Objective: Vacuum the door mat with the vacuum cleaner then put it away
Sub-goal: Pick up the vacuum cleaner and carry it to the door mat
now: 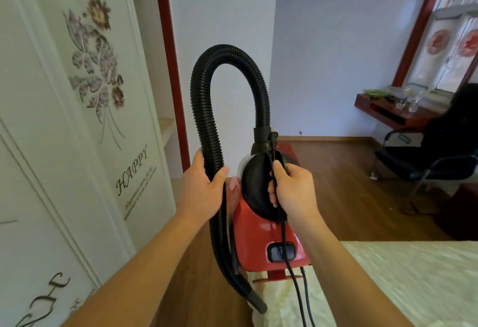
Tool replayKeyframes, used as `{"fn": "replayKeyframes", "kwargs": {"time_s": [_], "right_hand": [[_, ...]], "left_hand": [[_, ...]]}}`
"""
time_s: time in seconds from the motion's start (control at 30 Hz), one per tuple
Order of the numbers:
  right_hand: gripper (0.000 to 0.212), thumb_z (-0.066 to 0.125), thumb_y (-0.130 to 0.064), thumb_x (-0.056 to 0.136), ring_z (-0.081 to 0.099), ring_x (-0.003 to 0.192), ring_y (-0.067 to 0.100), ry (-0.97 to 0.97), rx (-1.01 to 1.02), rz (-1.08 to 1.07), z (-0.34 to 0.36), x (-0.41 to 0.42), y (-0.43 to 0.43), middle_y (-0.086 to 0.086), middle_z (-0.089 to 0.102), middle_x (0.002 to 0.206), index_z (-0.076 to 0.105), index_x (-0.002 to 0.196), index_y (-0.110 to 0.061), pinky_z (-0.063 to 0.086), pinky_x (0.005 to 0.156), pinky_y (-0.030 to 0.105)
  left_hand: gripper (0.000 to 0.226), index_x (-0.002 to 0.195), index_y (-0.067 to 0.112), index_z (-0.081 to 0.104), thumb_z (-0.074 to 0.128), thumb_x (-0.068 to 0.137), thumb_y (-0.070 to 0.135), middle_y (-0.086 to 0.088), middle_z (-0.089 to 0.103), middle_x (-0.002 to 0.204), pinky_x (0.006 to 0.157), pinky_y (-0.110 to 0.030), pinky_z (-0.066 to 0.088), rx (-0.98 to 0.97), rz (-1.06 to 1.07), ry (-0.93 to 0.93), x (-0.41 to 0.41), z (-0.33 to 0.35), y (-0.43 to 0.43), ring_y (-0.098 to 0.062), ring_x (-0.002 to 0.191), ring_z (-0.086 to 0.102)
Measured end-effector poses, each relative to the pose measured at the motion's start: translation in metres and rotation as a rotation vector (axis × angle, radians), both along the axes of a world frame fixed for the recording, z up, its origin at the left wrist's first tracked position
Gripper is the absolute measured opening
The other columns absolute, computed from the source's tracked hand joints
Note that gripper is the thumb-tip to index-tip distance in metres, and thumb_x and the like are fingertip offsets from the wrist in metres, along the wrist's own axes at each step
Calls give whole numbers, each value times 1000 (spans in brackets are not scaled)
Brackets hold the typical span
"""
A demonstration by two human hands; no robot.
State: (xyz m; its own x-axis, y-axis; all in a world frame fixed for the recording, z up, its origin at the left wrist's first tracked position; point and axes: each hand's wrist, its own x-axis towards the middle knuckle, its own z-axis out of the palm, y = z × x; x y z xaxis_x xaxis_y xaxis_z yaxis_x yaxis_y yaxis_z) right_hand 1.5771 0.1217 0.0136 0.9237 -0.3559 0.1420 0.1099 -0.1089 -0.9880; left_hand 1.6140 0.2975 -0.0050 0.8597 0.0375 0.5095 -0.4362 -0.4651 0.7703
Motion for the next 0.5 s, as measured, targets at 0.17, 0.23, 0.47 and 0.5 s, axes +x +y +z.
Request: {"fn": "replayKeyframes", "kwargs": {"time_s": [0.17, 0.23, 0.47, 0.5], "right_hand": [[35, 50, -24, 104, 45, 40, 18, 10, 19, 9, -1, 53, -4, 7, 55, 54, 57, 75, -6, 39, 41, 28], [34, 50, -24, 104, 45, 40, 18, 18, 22, 9, -4, 79, -1, 7, 55, 54, 57, 76, -6, 39, 41, 28], [35, 51, -25, 104, 46, 41, 19, 31, 7, -5, -17, 190, 19, 7, 56, 54, 59, 77, -4, 40, 43, 30], [35, 51, -24, 104, 46, 41, 19, 30, 9, -11, -18, 208, 23, 8, 56, 55, 59, 77, -4, 40, 43, 30]], "left_hand": [[43, 139, 19, 51, 63, 99, 29, 10, 67, 116, 85, -16, 48, 0, 5, 8, 54, -5, -5, -5, 102, 64], [44, 139, 19, 51, 63, 98, 29, 10, 67, 116, 88, -24, 52, -5, 11, 4, 79, -8, -3, -4, 100, 64], [50, 146, 19, 47, 62, 99, 30, 7, 66, 127, 99, -34, 54, -16, 0, -1, 191, -22, 20, -9, 112, 63], [52, 147, 19, 46, 62, 99, 31, 6, 65, 129, 100, -34, 53, -12, -7, 2, 210, -22, 24, -10, 114, 63]]}}
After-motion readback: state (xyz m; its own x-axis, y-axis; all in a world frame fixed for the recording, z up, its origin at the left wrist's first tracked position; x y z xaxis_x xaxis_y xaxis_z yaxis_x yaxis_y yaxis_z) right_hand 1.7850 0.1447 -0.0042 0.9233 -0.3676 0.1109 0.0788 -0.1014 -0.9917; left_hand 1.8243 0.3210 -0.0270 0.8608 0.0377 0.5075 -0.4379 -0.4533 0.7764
